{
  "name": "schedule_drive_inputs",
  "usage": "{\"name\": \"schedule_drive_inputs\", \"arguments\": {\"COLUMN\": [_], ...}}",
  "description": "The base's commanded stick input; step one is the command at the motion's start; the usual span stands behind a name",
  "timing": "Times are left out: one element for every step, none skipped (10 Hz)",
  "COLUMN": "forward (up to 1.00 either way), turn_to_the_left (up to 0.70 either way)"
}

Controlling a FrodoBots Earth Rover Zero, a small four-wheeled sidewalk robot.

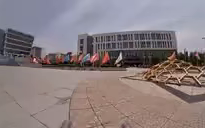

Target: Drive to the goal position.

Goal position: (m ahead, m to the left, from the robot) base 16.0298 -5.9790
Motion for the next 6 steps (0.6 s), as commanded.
{"name": "schedule_drive_inputs", "arguments": {"forward": [1.0, 1.0, 1.0, 1.0, 1.0, 1.0], "turn_to_the_left": [0.0, 0.0, 0.0, -0.13, -0.06, -0.07]}}
